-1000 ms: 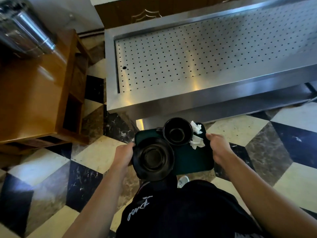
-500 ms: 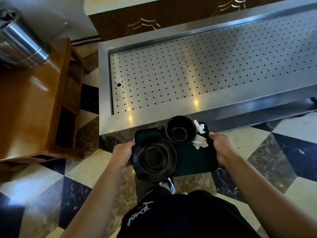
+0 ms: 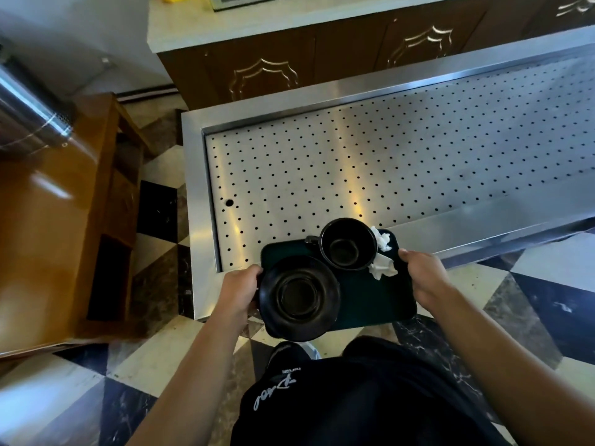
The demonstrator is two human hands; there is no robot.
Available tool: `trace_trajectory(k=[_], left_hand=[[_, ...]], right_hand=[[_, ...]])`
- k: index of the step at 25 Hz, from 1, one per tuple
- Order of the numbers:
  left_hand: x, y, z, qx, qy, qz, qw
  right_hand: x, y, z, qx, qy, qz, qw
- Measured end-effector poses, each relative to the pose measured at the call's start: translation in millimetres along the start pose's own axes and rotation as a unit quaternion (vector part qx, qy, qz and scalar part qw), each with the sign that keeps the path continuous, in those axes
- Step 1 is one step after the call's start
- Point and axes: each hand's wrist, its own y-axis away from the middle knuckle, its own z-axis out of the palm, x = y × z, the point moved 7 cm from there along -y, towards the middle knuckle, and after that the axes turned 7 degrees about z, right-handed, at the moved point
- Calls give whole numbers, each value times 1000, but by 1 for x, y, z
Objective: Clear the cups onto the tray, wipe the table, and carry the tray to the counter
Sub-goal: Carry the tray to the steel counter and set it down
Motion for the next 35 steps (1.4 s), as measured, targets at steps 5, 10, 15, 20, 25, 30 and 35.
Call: trace_trajectory(k=[5,10,15,20,25,30,35], left_hand=[[20,-33,0,7,-2,-18,1000],[39,-62,12,36,16,-39,999],[63,-83,29,66,29,-53,996],[82,-105,42,105,33,-60,992],[86,-133,51,100,35,-75,992],[86,-161,62,91,18,-96,991],[75,-177,69,79,14,-120,990]], right_hand=[[-26,-22,28,-6,13,10,1000],[-61,-50,54,-25,19,21,999],[-100,-77,73,-50,40,38,997],[-138,-101,91,-85,71,33,993],[-153,-123,106,-81,78,45,993],[-153,-152,110,-51,109,49,992],[-147,-176,113,-43,126,58,989]])
